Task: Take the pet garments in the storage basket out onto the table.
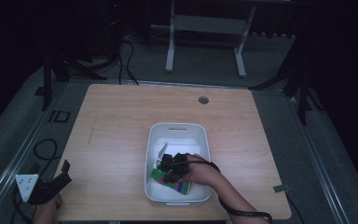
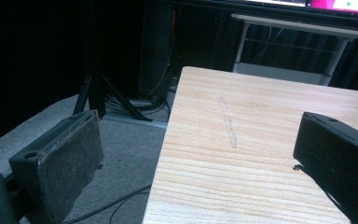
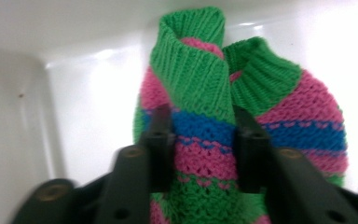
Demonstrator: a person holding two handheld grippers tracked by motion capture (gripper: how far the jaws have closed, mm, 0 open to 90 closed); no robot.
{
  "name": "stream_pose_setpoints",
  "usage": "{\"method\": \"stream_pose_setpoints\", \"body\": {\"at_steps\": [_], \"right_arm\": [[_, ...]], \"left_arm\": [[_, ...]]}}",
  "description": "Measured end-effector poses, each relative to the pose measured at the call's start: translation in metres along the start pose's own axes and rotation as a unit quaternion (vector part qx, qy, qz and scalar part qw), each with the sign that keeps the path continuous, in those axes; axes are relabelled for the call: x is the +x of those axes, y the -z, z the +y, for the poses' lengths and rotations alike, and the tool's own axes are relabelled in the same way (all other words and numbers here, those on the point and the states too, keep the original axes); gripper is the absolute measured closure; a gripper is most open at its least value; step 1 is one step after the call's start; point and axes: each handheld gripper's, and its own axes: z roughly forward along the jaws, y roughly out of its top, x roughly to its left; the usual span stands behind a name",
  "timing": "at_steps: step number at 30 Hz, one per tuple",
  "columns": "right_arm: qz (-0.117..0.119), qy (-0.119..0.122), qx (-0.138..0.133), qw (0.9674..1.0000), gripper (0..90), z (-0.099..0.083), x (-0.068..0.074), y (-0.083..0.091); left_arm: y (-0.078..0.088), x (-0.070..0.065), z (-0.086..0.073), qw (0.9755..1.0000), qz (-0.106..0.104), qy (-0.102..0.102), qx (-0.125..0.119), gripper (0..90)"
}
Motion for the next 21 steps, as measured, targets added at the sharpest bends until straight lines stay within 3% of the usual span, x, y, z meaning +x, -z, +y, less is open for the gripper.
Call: {"method": "stream_pose_setpoints", "body": {"at_steps": [5,7,9,13,18,21], "right_arm": [[-0.005,0.002,-0.021,0.9998,70.8,-0.003,0.003,0.012],[-0.014,-0.004,-0.048,0.9987,71.0,-0.005,0.002,0.025],[-0.017,-0.007,-0.059,0.9981,71.0,-0.006,0.001,0.031],[-0.04,-0.024,-0.112,0.9926,71.1,-0.007,-0.004,0.061],[-0.052,-0.027,-0.144,0.9878,71.0,-0.008,-0.005,0.085],[-0.067,-0.024,-0.176,0.9818,71.0,-0.01,-0.003,0.11]], "left_arm": [[0.0,0.0,0.0,1.0,0.0,0.001,0.0,1.8],[0.0,0.0,0.0,1.0,0.0,0.001,0.0,1.8],[0.0,0.0,0.0,1.0,0.0,0.001,0.0,1.8],[0.0,0.0,0.0,1.0,0.001,0.001,0.0,1.8],[0.0,0.0,0.0,1.0,0.001,0.0,0.001,1.8],[0.0,0.0,0.0,1.0,0.002,0.0,0.0,1.8]]}}
